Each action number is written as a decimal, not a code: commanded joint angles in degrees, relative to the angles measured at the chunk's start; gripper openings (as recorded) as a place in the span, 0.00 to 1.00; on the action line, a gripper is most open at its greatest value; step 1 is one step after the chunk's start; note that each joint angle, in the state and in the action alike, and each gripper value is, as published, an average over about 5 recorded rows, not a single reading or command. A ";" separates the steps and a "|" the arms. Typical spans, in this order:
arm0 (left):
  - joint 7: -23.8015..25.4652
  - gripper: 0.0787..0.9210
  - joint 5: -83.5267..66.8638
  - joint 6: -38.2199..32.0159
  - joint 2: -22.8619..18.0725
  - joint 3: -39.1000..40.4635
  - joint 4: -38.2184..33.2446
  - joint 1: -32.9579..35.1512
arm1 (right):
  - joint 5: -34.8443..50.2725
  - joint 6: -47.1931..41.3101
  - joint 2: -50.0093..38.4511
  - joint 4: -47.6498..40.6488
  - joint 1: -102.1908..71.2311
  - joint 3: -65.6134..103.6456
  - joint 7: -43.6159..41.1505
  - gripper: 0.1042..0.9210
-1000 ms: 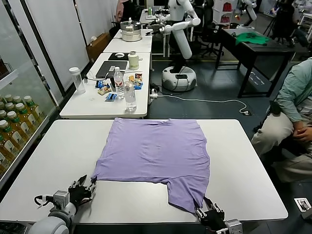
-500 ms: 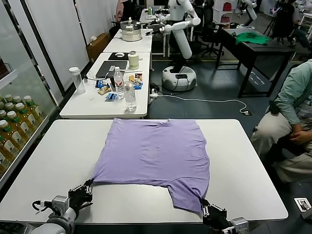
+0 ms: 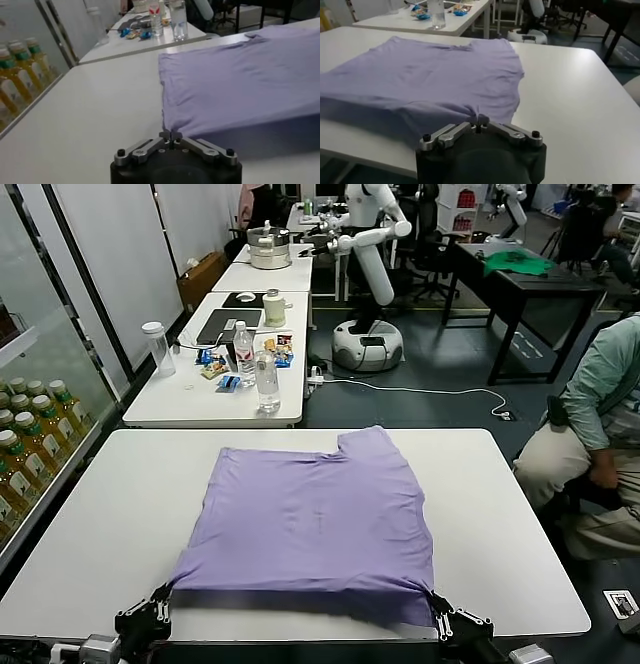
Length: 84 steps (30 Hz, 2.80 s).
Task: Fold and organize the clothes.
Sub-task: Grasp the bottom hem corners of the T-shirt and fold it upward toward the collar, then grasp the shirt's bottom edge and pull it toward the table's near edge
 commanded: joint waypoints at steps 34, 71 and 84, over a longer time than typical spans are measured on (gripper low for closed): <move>15.30 0.01 3.52 -0.19 -0.78 9.24 24.88 -36.53 | 0.34 -5.82 6.32 -21.79 33.78 -14.83 0.84 0.05; 8.48 0.71 -0.96 6.23 -1.73 7.24 18.84 -24.31 | 1.50 -6.29 9.93 -20.53 22.99 -12.58 5.44 0.61; 8.33 0.26 -1.12 2.52 -2.37 6.32 12.42 -19.53 | 3.16 -4.90 6.80 -13.46 18.48 -7.95 3.08 0.16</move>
